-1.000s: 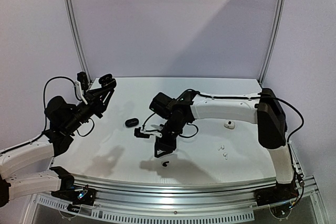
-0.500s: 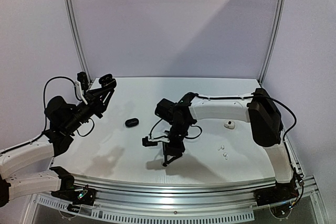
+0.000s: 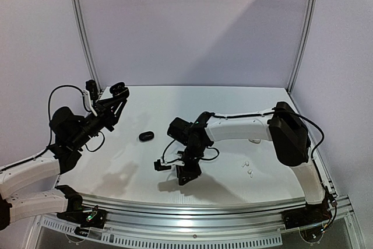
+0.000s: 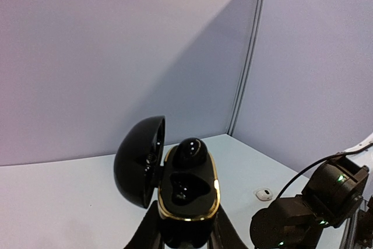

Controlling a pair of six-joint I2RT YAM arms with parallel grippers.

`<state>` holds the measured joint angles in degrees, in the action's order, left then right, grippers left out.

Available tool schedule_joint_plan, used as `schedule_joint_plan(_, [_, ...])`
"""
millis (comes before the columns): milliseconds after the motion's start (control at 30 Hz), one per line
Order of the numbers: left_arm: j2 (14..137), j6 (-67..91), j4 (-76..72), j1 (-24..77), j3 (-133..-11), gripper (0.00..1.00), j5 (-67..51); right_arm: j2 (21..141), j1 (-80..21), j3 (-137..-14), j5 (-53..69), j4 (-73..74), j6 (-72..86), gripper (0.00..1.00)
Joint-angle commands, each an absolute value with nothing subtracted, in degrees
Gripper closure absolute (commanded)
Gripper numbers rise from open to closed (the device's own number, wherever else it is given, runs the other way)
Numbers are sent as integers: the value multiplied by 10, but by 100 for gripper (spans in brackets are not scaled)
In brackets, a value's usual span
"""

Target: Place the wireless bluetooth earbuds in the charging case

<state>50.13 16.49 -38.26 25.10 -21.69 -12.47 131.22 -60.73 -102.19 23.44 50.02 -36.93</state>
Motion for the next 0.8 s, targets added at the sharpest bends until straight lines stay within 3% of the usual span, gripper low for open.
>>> schedule_joint_plan(0, [497,158,-385,250,-214,100,-126,1320,-610,-994,213,495,-372,71])
schedule_joint_plan(300, [497,157,-386,250,-214,100,-124,1293,-618,-959,181,473,-318,81])
schedule_joint_plan(433, [497,156,-386,250,-213,100,-124,1271,-619,-919,110,423,-224,89])
schedule_joint_plan(767, [499,160,-390,250,-212,100,-126,1175,-603,-767,-112,300,73,99])
